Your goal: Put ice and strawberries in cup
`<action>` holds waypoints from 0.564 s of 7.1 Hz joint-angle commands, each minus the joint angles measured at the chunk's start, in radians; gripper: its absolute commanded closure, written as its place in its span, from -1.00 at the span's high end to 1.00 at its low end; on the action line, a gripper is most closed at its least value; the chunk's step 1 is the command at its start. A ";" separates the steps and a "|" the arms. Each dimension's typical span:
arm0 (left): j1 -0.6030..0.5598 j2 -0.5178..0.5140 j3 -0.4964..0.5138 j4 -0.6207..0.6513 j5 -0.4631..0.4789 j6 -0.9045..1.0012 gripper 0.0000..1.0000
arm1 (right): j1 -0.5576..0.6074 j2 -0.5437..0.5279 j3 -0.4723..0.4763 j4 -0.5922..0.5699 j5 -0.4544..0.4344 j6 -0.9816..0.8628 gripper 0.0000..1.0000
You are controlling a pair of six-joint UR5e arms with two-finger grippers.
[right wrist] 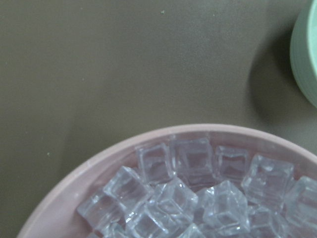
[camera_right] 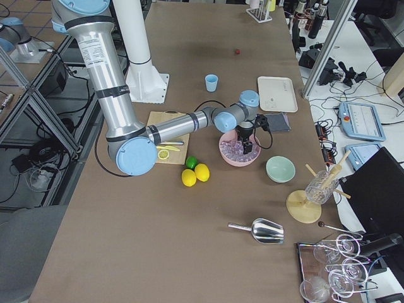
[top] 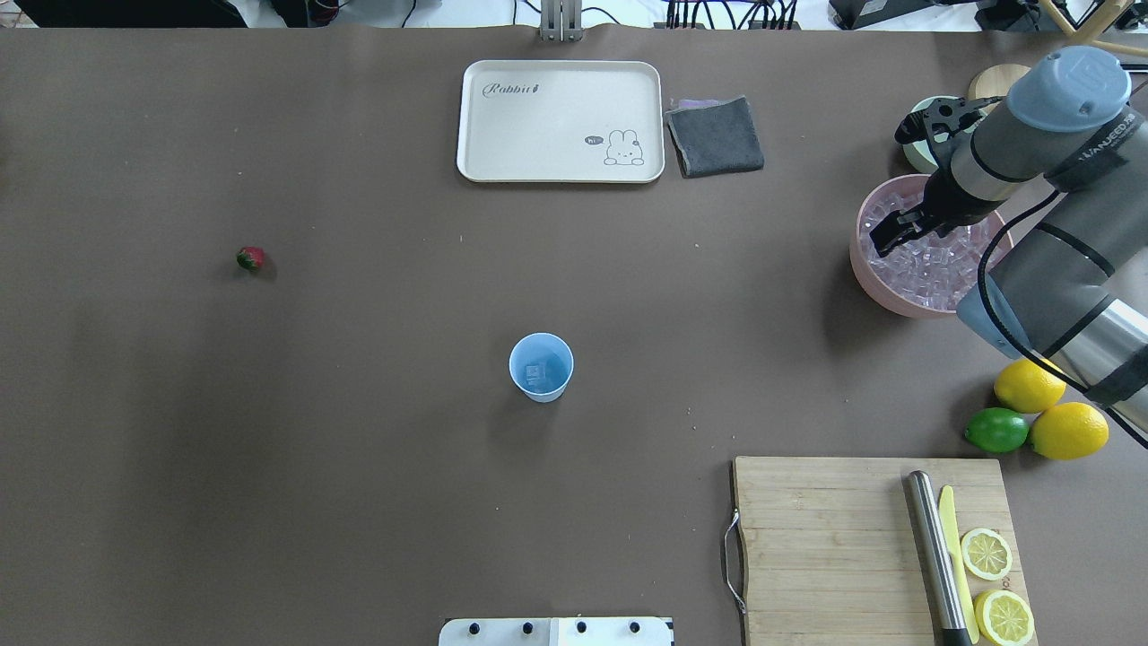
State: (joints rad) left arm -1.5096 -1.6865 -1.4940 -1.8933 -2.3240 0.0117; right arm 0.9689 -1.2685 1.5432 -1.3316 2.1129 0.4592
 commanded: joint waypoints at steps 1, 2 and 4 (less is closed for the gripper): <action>0.000 0.007 0.001 -0.024 0.002 -0.004 0.96 | -0.004 0.000 0.000 0.002 0.001 0.003 0.37; 0.000 0.007 0.003 -0.029 0.002 -0.004 0.96 | -0.004 0.003 0.006 0.002 0.007 0.003 -0.19; 0.000 0.007 0.003 -0.029 0.002 -0.004 0.96 | -0.004 0.012 0.006 -0.006 0.016 0.001 -1.00</action>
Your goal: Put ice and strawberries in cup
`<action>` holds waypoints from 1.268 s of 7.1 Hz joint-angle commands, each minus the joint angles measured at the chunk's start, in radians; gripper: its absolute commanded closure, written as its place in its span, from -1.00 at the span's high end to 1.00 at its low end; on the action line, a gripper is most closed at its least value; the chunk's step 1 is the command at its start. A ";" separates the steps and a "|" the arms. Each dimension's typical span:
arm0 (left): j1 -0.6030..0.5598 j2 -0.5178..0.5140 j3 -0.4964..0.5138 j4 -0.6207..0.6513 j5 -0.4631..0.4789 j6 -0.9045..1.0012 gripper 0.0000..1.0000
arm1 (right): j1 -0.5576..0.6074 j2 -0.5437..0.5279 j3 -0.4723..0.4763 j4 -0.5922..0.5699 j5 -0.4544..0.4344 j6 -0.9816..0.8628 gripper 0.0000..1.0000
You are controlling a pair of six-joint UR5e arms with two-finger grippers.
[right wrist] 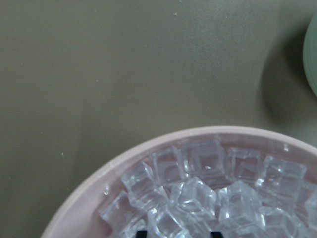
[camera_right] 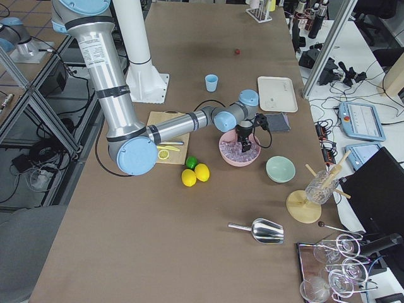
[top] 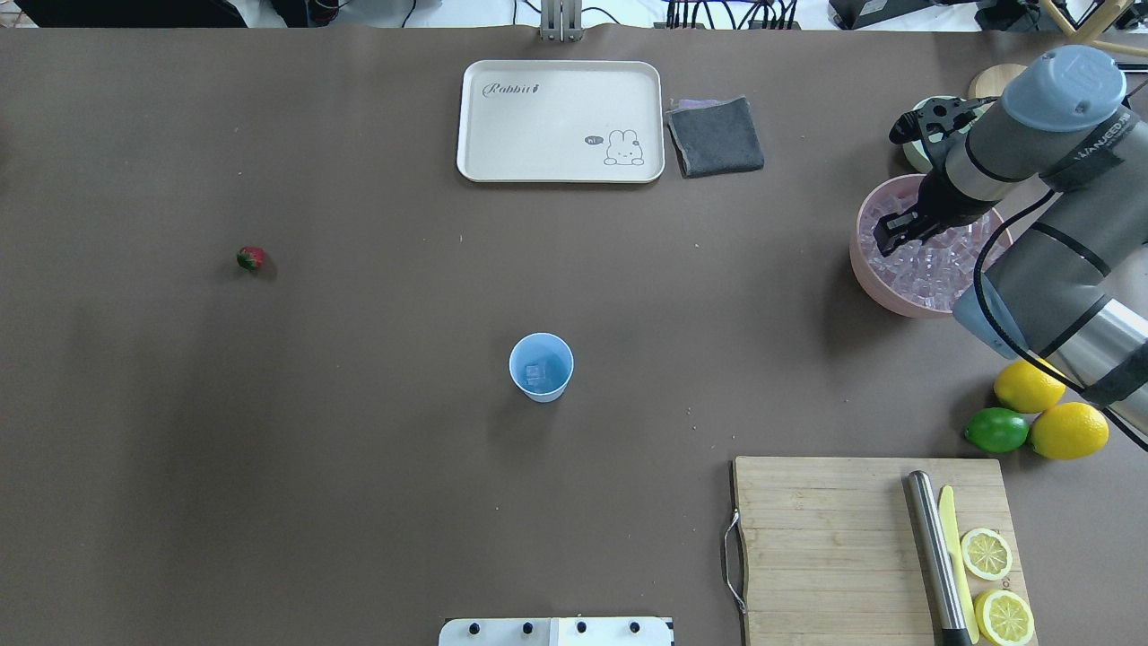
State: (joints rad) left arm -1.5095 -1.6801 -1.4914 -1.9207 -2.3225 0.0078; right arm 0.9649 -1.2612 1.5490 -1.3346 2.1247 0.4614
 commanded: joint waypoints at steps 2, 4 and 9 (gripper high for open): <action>0.000 0.000 0.000 -0.001 0.000 0.000 0.96 | 0.000 0.005 0.003 -0.005 0.004 -0.001 -1.00; 0.000 0.000 0.000 -0.001 0.000 0.003 0.96 | 0.032 0.008 0.046 -0.049 0.042 -0.001 -1.00; 0.000 0.003 0.002 -0.003 0.000 0.003 0.96 | 0.008 0.138 0.411 -0.455 0.216 0.280 -1.00</action>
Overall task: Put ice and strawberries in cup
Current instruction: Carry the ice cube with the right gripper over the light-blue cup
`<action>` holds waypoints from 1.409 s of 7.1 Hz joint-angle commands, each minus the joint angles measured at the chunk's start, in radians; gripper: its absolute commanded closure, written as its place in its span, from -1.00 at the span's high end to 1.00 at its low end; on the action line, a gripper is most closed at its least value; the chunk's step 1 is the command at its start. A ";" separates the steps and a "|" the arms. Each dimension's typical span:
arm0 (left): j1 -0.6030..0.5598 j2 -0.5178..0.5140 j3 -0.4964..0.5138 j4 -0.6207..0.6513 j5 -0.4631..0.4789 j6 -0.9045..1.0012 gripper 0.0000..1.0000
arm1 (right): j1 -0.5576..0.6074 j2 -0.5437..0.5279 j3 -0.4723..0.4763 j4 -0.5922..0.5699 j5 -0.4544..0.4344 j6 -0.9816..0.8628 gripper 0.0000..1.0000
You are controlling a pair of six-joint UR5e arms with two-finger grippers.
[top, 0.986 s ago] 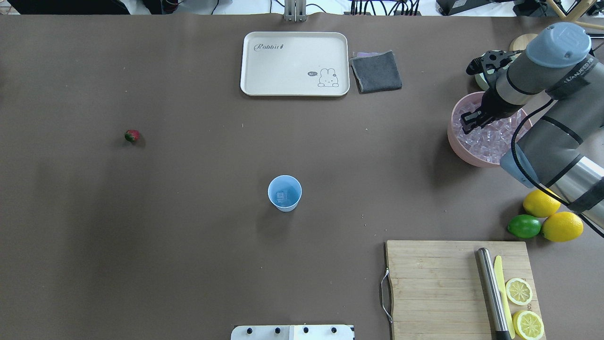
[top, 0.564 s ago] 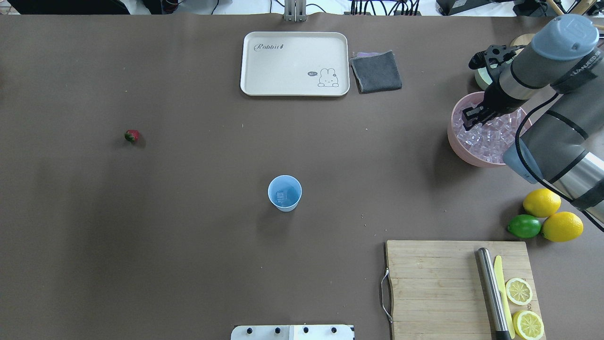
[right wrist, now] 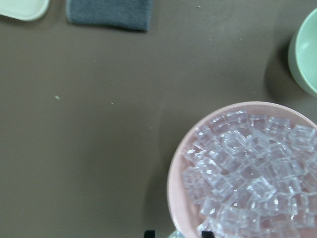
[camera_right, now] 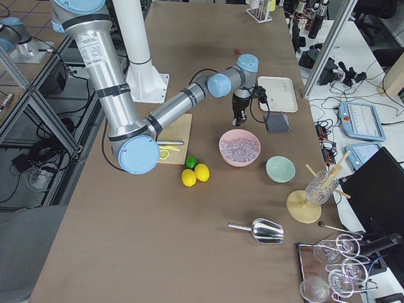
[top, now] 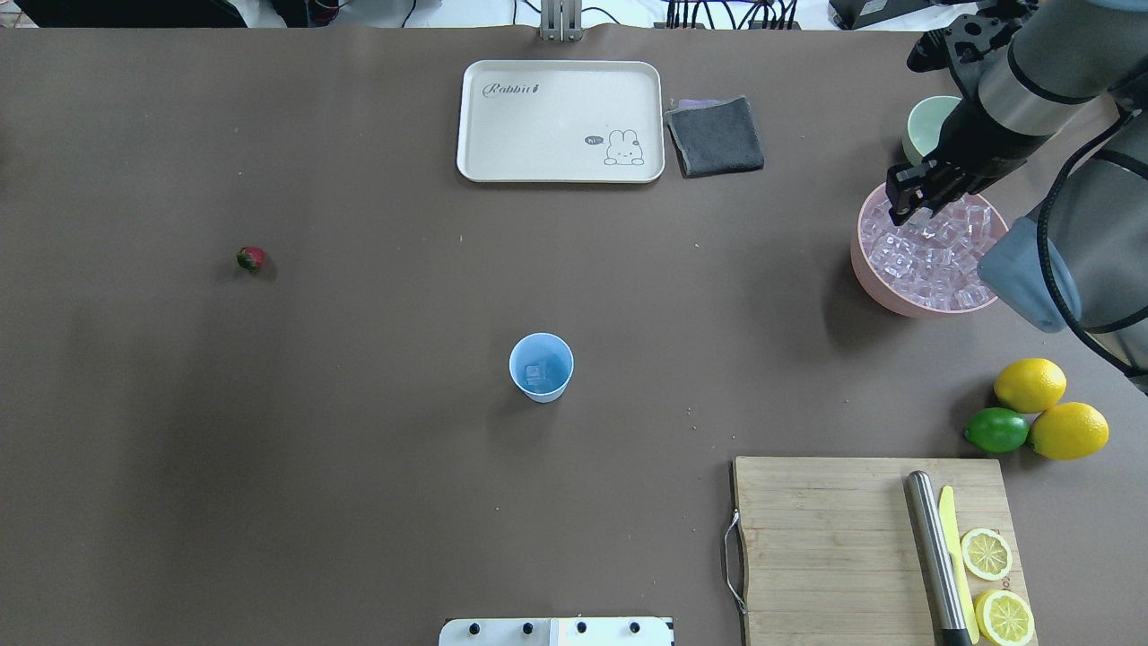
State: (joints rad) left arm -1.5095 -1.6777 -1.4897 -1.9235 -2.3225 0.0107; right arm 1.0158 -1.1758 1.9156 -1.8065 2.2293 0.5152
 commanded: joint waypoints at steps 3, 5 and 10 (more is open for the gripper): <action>0.000 0.001 0.005 0.000 0.000 0.000 0.96 | -0.506 0.198 -0.021 0.470 -0.326 0.906 -1.00; 0.000 -0.004 0.016 0.001 0.000 0.002 0.96 | -0.620 0.326 -0.157 0.467 -0.476 0.962 -1.00; 0.000 0.003 0.019 0.000 0.000 0.003 0.96 | -0.565 0.306 -0.193 0.443 -0.474 0.924 -1.00</action>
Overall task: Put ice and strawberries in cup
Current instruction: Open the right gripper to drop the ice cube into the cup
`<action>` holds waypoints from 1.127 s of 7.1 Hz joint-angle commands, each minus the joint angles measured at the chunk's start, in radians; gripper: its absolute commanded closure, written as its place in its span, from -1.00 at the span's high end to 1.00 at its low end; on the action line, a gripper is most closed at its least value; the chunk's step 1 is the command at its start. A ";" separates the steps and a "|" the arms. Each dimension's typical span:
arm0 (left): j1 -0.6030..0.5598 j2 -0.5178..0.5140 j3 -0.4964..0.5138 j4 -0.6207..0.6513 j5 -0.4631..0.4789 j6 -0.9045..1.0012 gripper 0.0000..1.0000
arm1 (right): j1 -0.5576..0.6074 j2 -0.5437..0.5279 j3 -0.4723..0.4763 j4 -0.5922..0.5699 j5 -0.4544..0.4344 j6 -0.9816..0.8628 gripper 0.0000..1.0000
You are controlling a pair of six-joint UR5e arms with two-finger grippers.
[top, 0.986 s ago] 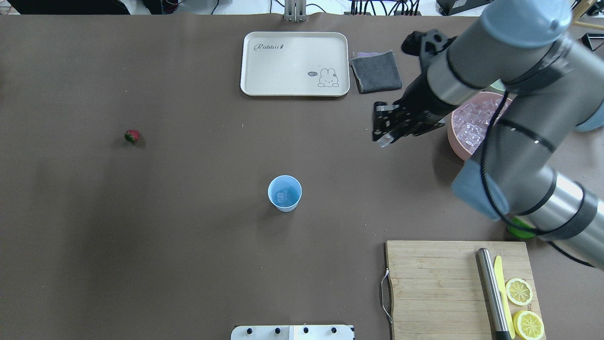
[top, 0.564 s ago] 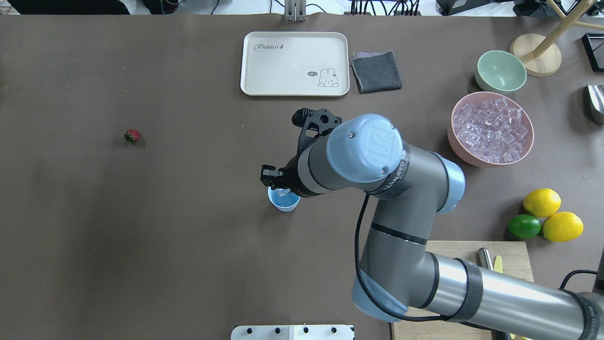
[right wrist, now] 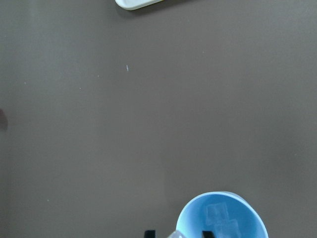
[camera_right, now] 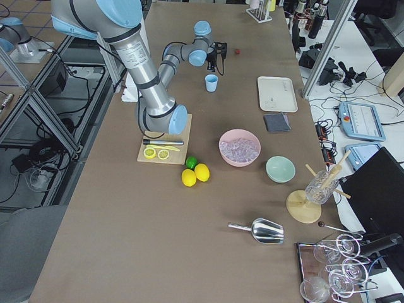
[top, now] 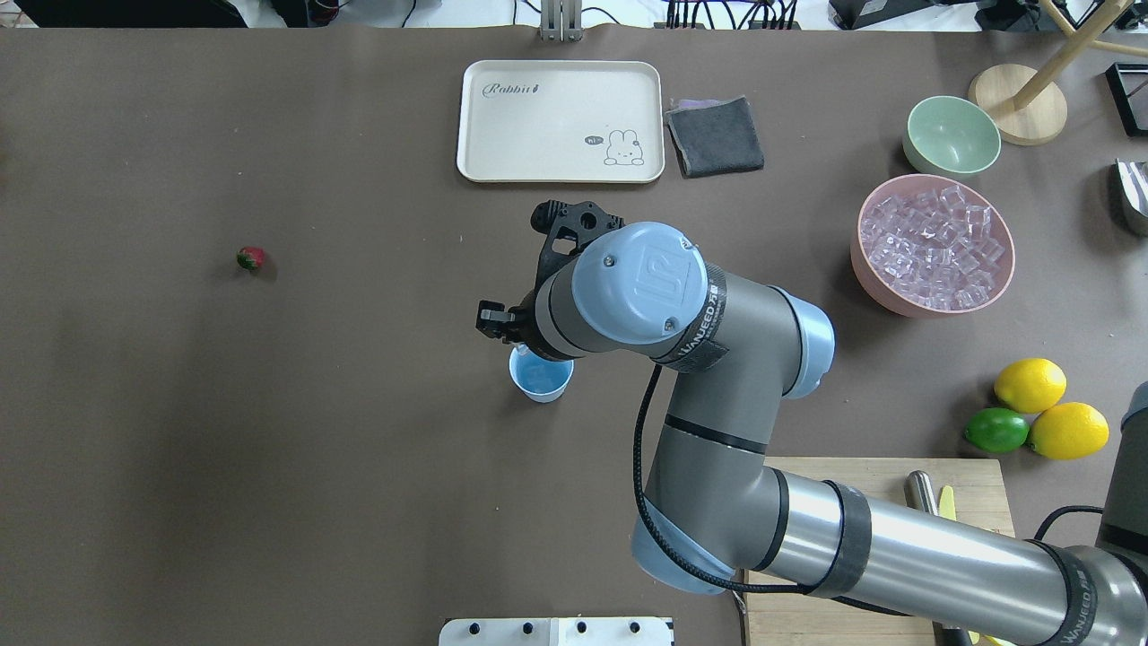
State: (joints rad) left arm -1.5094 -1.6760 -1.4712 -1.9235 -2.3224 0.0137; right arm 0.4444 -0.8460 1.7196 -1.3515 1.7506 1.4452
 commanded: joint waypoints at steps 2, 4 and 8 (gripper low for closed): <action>0.000 -0.002 0.000 -0.005 0.001 0.000 0.96 | -0.016 -0.027 0.000 -0.017 0.000 -0.006 -1.00; 0.000 -0.008 0.020 -0.014 0.002 0.000 0.96 | -0.023 -0.027 0.002 -0.018 -0.005 0.000 -0.18; 0.000 -0.022 0.006 -0.025 -0.002 -0.006 0.96 | -0.003 -0.036 0.056 -0.059 -0.032 0.000 0.99</action>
State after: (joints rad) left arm -1.5094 -1.6902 -1.4517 -1.9478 -2.3216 0.0096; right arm 0.4258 -0.8811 1.7482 -1.3914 1.7309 1.4416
